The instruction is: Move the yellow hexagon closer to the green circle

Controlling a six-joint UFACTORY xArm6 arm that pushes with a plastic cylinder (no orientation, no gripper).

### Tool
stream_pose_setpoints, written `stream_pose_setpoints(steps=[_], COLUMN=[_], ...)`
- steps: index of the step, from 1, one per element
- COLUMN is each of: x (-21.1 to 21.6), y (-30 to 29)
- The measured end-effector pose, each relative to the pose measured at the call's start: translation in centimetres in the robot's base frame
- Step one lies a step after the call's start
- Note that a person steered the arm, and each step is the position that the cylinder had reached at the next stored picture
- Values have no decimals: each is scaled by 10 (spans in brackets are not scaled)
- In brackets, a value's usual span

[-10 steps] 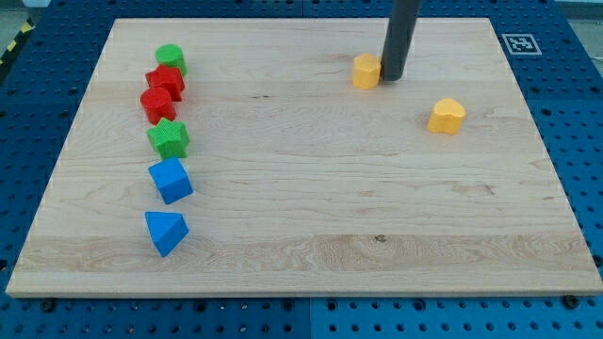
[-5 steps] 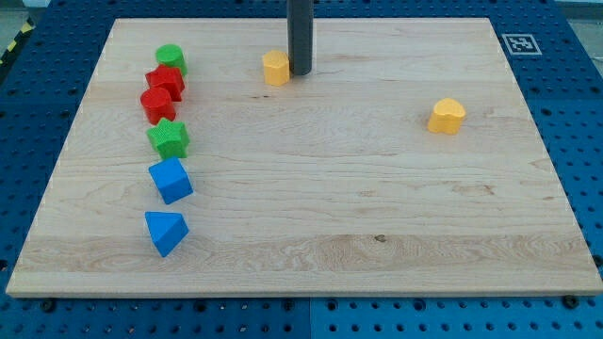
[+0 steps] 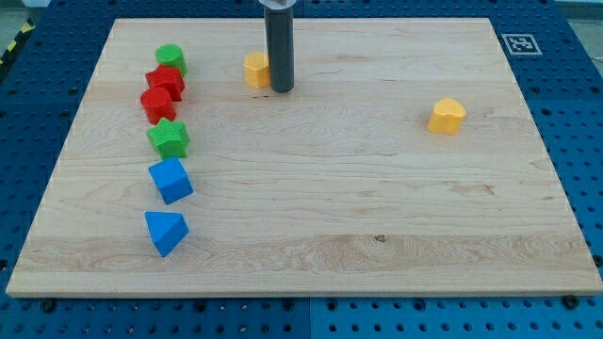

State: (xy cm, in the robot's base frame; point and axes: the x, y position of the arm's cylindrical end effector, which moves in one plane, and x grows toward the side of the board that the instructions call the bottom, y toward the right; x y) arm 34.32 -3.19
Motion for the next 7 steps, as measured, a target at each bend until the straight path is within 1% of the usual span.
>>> stream_pose_setpoints(steps=[1,3,5,7], x=[-4,-45,-56,-84], y=[-12,-44,-52,-51])
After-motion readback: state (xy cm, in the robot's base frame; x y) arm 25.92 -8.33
